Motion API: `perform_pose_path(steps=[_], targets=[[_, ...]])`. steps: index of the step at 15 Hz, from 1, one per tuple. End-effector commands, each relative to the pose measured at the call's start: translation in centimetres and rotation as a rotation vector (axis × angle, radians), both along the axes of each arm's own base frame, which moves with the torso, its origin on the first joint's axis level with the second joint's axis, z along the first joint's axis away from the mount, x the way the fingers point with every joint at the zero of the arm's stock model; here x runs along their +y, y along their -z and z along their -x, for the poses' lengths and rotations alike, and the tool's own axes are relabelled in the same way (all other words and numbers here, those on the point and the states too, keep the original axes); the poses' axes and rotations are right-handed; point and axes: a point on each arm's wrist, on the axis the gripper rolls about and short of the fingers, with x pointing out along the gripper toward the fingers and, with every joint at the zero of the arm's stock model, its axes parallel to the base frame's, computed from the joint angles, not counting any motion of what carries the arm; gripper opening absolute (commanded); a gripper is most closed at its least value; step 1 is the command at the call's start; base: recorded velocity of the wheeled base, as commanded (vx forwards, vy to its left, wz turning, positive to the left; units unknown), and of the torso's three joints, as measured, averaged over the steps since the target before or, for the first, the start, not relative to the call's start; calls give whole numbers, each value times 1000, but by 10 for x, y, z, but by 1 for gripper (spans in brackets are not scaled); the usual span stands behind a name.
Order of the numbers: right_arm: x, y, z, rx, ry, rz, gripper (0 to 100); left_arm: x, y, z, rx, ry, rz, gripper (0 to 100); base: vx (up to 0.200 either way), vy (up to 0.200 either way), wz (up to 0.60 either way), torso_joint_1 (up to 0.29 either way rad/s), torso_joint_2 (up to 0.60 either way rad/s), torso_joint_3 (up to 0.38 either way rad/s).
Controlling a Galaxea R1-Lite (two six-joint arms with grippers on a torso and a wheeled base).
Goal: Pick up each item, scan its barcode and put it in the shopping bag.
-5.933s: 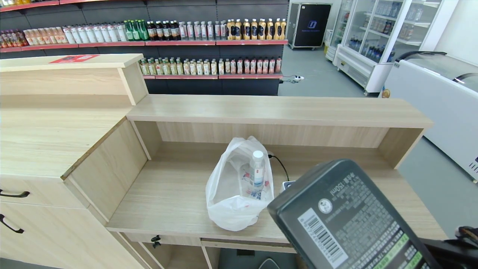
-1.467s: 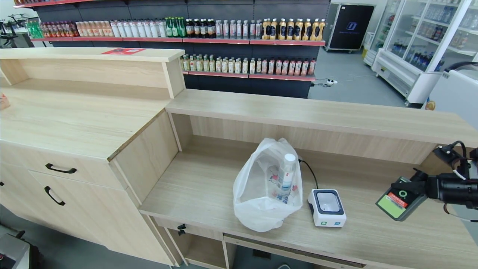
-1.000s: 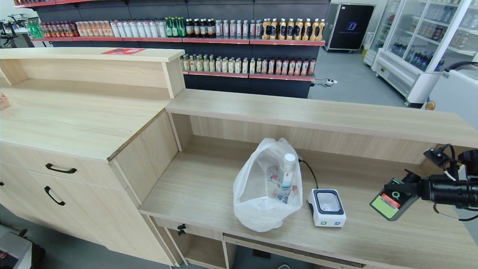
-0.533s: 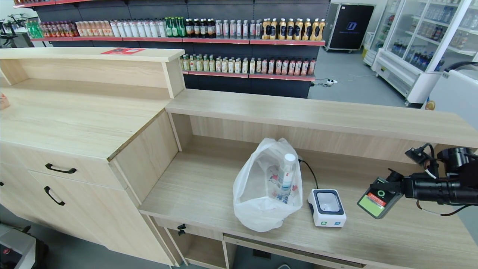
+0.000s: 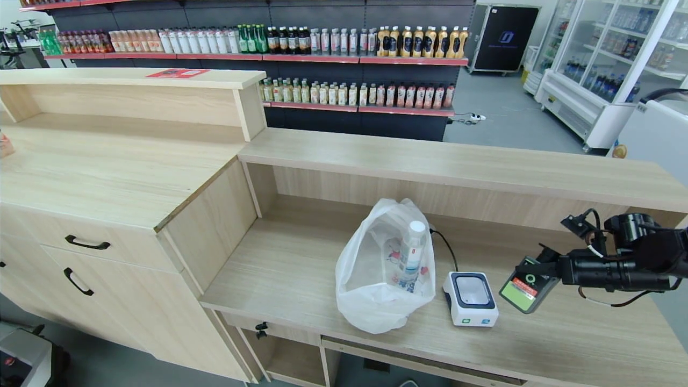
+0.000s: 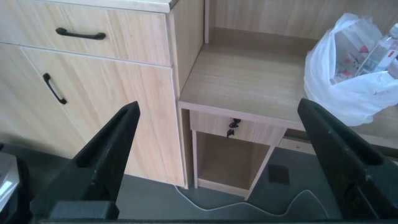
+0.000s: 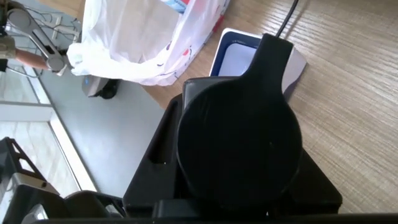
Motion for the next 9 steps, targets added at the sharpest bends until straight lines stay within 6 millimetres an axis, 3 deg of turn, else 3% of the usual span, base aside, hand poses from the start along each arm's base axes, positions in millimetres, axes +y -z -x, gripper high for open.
perform_pose_path(steps=[1,9], targets=[[5,4,-5,5,-17,-3,0,0,0,0,0,-1,1,100,0,0,0,0,0,0],[15,10,-19,-7,-43,-7,0,0,0,0,0,-1,1,100,0,0,0,0,0,0]])
